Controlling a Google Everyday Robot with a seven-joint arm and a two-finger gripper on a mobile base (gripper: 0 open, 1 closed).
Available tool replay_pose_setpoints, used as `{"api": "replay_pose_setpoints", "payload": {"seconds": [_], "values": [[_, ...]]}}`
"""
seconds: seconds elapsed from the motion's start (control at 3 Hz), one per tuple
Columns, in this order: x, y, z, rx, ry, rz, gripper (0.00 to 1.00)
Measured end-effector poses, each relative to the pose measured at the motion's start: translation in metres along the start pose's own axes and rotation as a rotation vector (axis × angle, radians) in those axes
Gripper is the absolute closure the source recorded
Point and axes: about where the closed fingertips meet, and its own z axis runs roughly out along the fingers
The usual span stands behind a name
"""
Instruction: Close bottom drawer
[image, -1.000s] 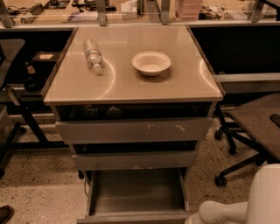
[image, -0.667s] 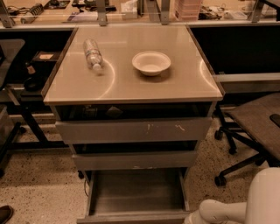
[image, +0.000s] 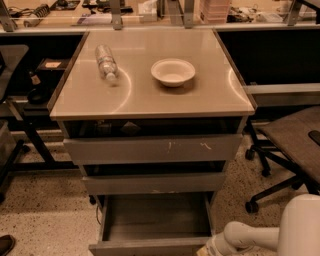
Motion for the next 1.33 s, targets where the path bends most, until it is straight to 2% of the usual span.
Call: {"api": "replay_pose_setpoints", "payload": {"seconds": [0.33,0.67,1.0,1.33], "values": [[-0.048,0.0,-0.006,-0.003,-0.051,-0.025,1.0],[-0.048,0.0,-0.006,-0.003,-0.051,-0.025,1.0],[-0.073,-0.007,0.003,0.006,-0.124,-0.01,1.0],[-0.088,-0.008,0.001,0.015,-0.161,-0.011,1.0]]}}
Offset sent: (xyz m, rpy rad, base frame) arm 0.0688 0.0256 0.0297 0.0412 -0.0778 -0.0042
